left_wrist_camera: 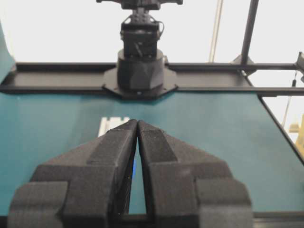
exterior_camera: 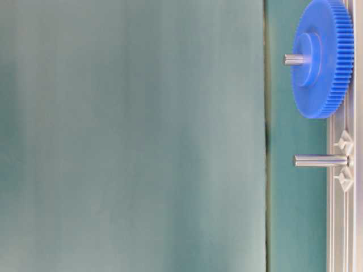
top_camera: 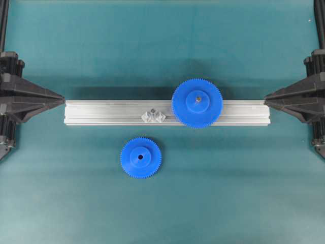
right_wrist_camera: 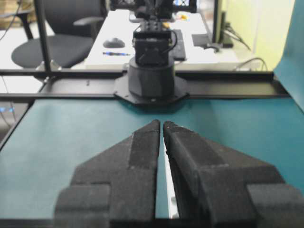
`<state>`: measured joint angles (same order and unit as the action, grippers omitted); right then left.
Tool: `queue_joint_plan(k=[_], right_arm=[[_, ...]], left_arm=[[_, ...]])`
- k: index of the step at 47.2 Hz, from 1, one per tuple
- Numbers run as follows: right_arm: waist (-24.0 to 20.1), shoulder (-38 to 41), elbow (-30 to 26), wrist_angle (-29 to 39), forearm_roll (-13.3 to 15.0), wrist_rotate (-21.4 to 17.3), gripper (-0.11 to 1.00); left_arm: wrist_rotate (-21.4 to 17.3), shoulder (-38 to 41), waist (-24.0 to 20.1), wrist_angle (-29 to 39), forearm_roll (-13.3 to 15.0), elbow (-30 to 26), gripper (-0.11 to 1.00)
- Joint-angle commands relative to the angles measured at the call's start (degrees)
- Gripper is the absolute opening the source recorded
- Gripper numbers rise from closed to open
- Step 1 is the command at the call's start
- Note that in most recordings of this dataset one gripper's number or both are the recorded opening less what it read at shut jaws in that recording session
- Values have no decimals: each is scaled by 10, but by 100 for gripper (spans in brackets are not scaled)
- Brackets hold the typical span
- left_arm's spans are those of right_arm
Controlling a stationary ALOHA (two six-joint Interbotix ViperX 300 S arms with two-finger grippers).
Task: Find the location of the shaft and insert the small gear.
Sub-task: 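Move the left gripper toward the small blue gear on the table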
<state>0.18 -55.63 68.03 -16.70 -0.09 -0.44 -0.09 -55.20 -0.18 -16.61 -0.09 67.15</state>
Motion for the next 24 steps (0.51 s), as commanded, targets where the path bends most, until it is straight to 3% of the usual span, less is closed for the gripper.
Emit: queue_joint_plan(k=[1,5,8,13,24], right_arm=[[1,8,11,-2,-4,0,16],[1,4,26,6,-15,-11,24],[1,3,31,12,-16,-22,15],[1,3,32,23,-16,-39,5],[1,3,29,83,-16,-42,2]], left_arm=[[12,13,4,0,-6,18,11],[18,25,4,0,-6,17,10],[19,31,4,1,-7,11,2],[21,45,4,9,-7,2,0],[21,60,5,62,-6,-11,0]])
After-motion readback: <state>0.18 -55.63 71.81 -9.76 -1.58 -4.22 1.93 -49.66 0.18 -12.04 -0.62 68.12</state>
